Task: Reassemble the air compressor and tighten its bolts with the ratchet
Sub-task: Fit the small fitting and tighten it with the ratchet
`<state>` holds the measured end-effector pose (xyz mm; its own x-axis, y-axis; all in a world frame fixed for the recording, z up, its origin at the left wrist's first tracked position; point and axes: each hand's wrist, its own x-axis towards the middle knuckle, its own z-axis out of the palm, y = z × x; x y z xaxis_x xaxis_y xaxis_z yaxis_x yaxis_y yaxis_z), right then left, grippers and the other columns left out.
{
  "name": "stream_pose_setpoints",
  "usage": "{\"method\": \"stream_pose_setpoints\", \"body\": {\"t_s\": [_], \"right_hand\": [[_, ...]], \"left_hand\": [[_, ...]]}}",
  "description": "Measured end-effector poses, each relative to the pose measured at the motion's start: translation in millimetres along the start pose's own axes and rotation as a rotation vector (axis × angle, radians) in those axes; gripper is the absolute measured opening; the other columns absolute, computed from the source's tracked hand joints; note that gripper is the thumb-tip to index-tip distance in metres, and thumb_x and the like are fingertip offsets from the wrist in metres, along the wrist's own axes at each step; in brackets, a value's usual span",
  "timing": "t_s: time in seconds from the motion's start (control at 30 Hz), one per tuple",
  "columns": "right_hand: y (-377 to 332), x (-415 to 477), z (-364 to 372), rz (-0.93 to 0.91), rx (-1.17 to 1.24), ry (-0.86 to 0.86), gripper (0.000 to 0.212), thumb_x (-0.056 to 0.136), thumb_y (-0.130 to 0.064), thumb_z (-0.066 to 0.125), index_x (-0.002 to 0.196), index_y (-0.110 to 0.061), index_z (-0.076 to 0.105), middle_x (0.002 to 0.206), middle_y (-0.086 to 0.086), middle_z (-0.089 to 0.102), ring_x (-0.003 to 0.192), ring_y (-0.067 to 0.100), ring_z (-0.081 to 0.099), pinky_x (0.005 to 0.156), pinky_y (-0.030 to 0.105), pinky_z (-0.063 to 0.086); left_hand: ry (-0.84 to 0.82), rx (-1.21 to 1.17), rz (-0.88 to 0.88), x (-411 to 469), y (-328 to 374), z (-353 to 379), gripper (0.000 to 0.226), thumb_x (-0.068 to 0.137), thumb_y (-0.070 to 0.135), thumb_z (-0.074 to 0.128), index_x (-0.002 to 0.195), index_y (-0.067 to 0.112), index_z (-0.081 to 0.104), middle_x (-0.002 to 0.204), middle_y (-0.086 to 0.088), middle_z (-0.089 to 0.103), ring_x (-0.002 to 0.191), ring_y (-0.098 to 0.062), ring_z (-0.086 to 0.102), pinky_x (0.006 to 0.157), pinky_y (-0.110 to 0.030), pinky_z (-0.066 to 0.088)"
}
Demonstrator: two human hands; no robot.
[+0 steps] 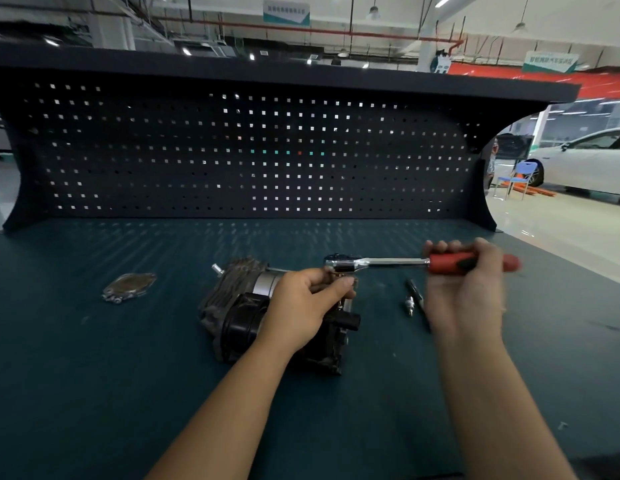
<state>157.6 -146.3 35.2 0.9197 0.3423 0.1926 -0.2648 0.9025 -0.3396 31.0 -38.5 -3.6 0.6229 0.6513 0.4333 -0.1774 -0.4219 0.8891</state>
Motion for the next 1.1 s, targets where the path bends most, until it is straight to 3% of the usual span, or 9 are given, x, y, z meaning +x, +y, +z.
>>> {"method": "stream_pose_setpoints", "body": {"t_s": [0.07, 0.17, 0.27, 0.43, 0.57, 0.67, 0.87, 0.93, 1.1], "right_hand": [[8.1, 19.3, -1.0, 0.247, 0.152, 0.079, 0.022, 0.095, -0.008, 0.047, 0.074, -0.013, 0.044, 0.057, 0.000, 0.051, 0.047, 0.011, 0.052, 0.062, 0.027, 0.052], [19.6, 21.9, -6.4, 0.254, 0.163, 0.122, 0.025, 0.096, -0.009, 0.046, 0.072, -0.014, 0.043, 0.050, -0.001, 0.049, 0.046, 0.010, 0.048, 0.063, 0.025, 0.046], [4.7, -4.9, -5.8, 0.013, 0.096, 0.008, 0.021, 0.095, -0.009, 0.046, 0.075, -0.015, 0.042, 0.054, -0.002, 0.051, 0.049, 0.013, 0.052, 0.065, 0.026, 0.050], [12.5, -95.7, 5.0, -0.656, -0.277, -0.263, 0.016, 0.082, -0.003, 0.057, 0.081, -0.017, 0.051, 0.069, 0.003, 0.063, 0.065, 0.022, 0.062, 0.076, 0.040, 0.054], [23.3, -117.9, -0.7, -0.788, -0.445, -0.393, 0.015, 0.080, -0.002, 0.057, 0.086, -0.013, 0.048, 0.077, 0.010, 0.064, 0.072, 0.026, 0.064, 0.079, 0.040, 0.053], [8.7, -94.0, -2.2, -0.650, -0.411, -0.349, 0.012, 0.082, -0.009, 0.054, 0.079, -0.021, 0.053, 0.071, 0.007, 0.065, 0.070, 0.024, 0.065, 0.077, 0.038, 0.053], [-5.9, 6.0, 2.1, 0.198, 0.051, 0.085, 0.018, 0.092, -0.006, 0.047, 0.076, -0.013, 0.043, 0.055, 0.001, 0.052, 0.044, 0.013, 0.053, 0.065, 0.030, 0.051], [1.5, 22.4, -2.2, 0.373, 0.151, 0.199, 0.023, 0.092, -0.003, 0.047, 0.072, -0.013, 0.041, 0.047, 0.001, 0.048, 0.040, 0.011, 0.047, 0.066, 0.029, 0.048], [2.7, -2.9, -6.6, 0.112, 0.104, 0.140, 0.022, 0.093, -0.007, 0.046, 0.073, -0.014, 0.041, 0.051, -0.002, 0.049, 0.050, 0.012, 0.048, 0.068, 0.027, 0.050]], "left_hand": [[-0.017, 0.024, -0.004, 0.8, 1.1, -1.1, 0.012, 0.087, 0.027, 0.065, 0.079, 0.023, 0.073, 0.081, 0.011, 0.074, 0.081, 0.000, 0.068, 0.073, -0.007, 0.047], [-0.015, 0.061, -0.008, 2.1, 0.8, 0.0, 0.016, 0.088, 0.030, 0.064, 0.079, 0.021, 0.073, 0.080, 0.013, 0.074, 0.080, 0.002, 0.067, 0.072, -0.004, 0.045], [0.003, 0.076, -0.005, 1.0, 0.9, 3.2, 0.016, 0.088, 0.030, 0.063, 0.080, 0.019, 0.072, 0.078, 0.012, 0.074, 0.078, 0.002, 0.067, 0.069, -0.004, 0.046], [0.019, 0.064, -0.011, 1.4, 1.4, 5.4, 0.014, 0.088, 0.024, 0.064, 0.078, 0.019, 0.072, 0.077, 0.009, 0.074, 0.078, 0.000, 0.068, 0.072, -0.008, 0.048], [0.034, 0.053, -0.012, 0.9, 1.2, 5.7, 0.013, 0.087, 0.018, 0.065, 0.075, 0.023, 0.070, 0.073, 0.010, 0.073, 0.073, 0.001, 0.067, 0.065, -0.009, 0.046], [0.029, 0.030, -0.017, 0.4, 1.8, 3.4, 0.014, 0.088, 0.019, 0.064, 0.076, 0.022, 0.072, 0.074, 0.009, 0.074, 0.073, 0.002, 0.067, 0.065, -0.005, 0.045], [-0.013, 0.036, -0.007, -1.1, 3.2, 1.2, 0.014, 0.090, 0.026, 0.063, 0.079, 0.024, 0.072, 0.077, 0.013, 0.074, 0.076, 0.005, 0.067, 0.066, -0.004, 0.045], [-0.028, 0.065, -0.008, 0.0, 2.7, 1.0, 0.014, 0.089, 0.029, 0.062, 0.081, 0.026, 0.071, 0.077, 0.013, 0.074, 0.078, 0.003, 0.067, 0.071, -0.007, 0.047], [-0.001, 0.118, 0.002, 1.9, 1.0, 3.1, 0.016, 0.090, 0.033, 0.061, 0.077, 0.028, 0.069, 0.075, 0.016, 0.073, 0.074, 0.007, 0.065, 0.065, -0.004, 0.044]]}}
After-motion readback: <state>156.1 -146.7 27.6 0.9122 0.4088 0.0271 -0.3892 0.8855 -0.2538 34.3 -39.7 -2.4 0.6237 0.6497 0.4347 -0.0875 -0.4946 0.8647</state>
